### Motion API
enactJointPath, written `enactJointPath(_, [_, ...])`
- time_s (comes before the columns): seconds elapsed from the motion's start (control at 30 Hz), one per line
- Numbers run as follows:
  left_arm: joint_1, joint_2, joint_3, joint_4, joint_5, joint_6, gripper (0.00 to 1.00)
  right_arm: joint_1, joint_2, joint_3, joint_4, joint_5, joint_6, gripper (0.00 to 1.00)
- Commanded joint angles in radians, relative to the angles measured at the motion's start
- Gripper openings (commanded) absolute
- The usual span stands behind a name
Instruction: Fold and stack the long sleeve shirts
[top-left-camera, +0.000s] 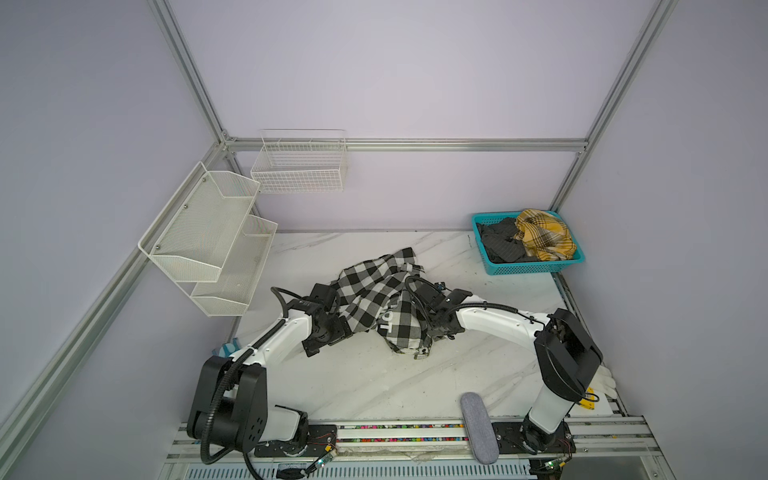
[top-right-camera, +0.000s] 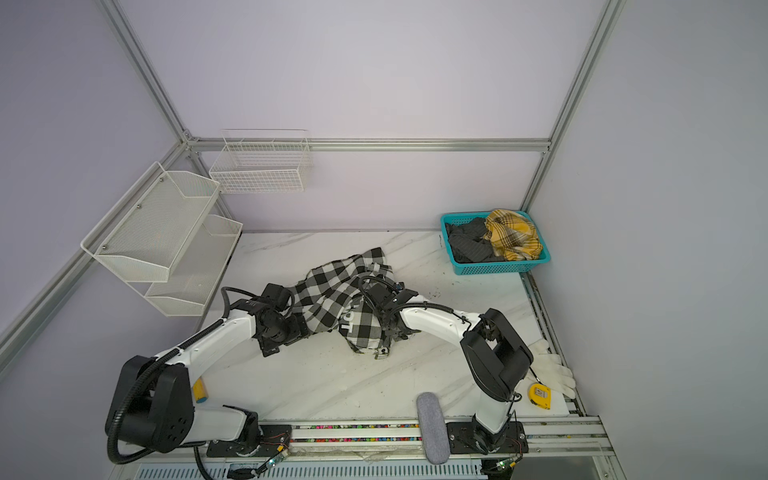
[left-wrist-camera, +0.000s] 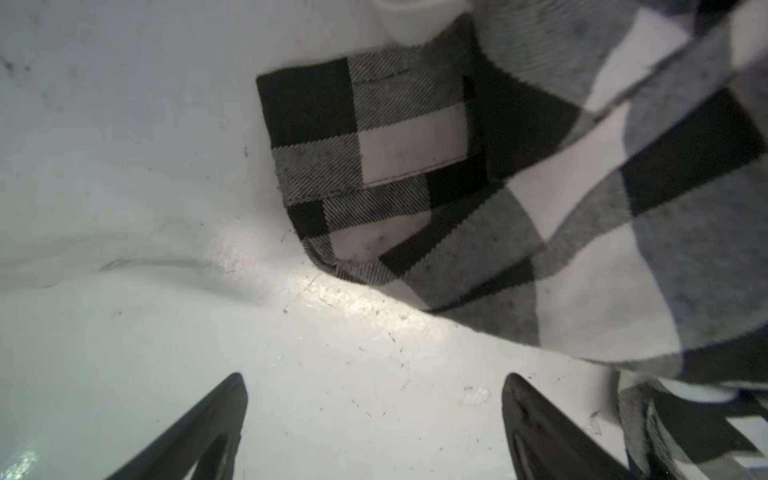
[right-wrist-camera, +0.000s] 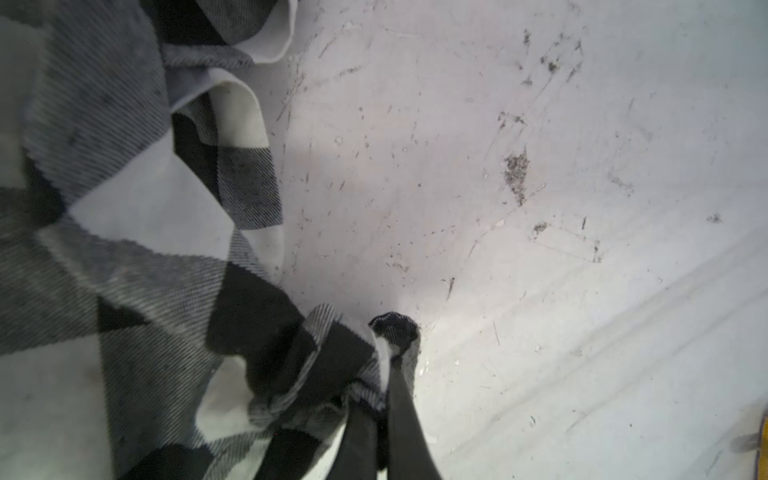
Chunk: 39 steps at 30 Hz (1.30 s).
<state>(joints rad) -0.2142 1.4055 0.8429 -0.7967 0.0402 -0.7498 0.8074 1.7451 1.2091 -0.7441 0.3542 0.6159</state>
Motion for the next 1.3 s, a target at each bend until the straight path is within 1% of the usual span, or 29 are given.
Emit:
enactJointPath(0.0, [0.033,0.047,0.027,0.100,0.047,-0.030,0.93,0.001,-0.032,0.012,0.000,-0.002,0.000,0.00])
enactJointPath(0.1, [0.058,0.093,0.076,0.139,0.036,-0.015,0.89,0.001,-0.050,0.004,0.001,-0.009,0.005,0.00])
enactJointPath(0.23, [0.071,0.132,0.117,0.163,0.010,-0.005,0.75,0.001,-0.065,-0.011,0.009,-0.019,0.011,0.00])
enactJointPath(0.3, [0.073,0.145,0.126,0.163,0.007,-0.004,0.59,0.001,-0.066,-0.011,0.010,-0.018,0.015,0.00])
enactJointPath(0.33, [0.072,0.145,0.129,0.160,0.007,-0.004,0.49,0.000,-0.065,-0.012,0.010,-0.015,0.016,0.00])
enactJointPath(0.37, [0.073,0.139,0.130,0.158,0.005,-0.007,0.37,0.000,-0.065,-0.011,0.009,-0.014,0.015,0.00])
enactJointPath(0.43, [0.073,0.118,0.127,0.152,-0.015,-0.004,0.20,0.001,-0.064,-0.007,0.011,-0.012,0.016,0.00])
enactJointPath(0.47, [0.073,0.104,0.126,0.147,-0.030,-0.001,0.12,0.000,-0.064,-0.006,0.013,-0.010,0.016,0.00])
enactJointPath(0.53, [0.073,0.082,0.137,0.118,-0.064,0.005,0.00,0.000,-0.064,-0.002,0.015,-0.008,0.016,0.00])
enactJointPath(0.63, [0.073,0.041,0.186,0.044,-0.113,0.016,0.00,-0.001,-0.066,0.003,0.014,0.000,0.016,0.00])
enactJointPath(0.7, [0.071,0.018,0.248,-0.022,-0.132,0.030,0.00,-0.001,-0.072,0.006,0.017,0.002,0.014,0.00])
enactJointPath(0.73, [0.066,-0.032,0.294,-0.062,-0.149,0.032,0.00,-0.001,-0.078,0.003,0.020,0.000,0.012,0.00])
enactJointPath(0.77, [0.058,-0.052,0.353,-0.095,-0.160,0.037,0.00,-0.001,-0.085,0.001,0.028,-0.004,0.008,0.00])
enactJointPath(0.83, [0.037,-0.084,0.461,-0.118,-0.157,0.069,0.00,-0.001,-0.103,-0.007,0.039,-0.008,0.002,0.00])
enactJointPath(0.9, [0.026,-0.086,0.570,-0.118,-0.131,0.058,0.00,-0.001,-0.115,-0.012,0.047,-0.012,-0.001,0.00])
enactJointPath(1.0, [0.017,-0.005,0.777,-0.099,-0.031,0.010,0.00,-0.001,-0.137,-0.027,0.064,-0.025,-0.004,0.00])
enactJointPath(1.03, [0.007,0.052,0.855,-0.083,0.001,-0.015,0.00,-0.001,-0.148,-0.032,0.071,-0.032,-0.004,0.00])
enactJointPath(1.2, [-0.058,0.267,1.166,0.085,0.131,-0.155,0.00,-0.001,-0.210,-0.071,0.078,-0.047,0.011,0.00])
enactJointPath(1.27, [-0.095,0.399,1.294,0.153,0.209,-0.200,0.00,-0.001,-0.238,-0.090,0.078,-0.050,0.028,0.00])
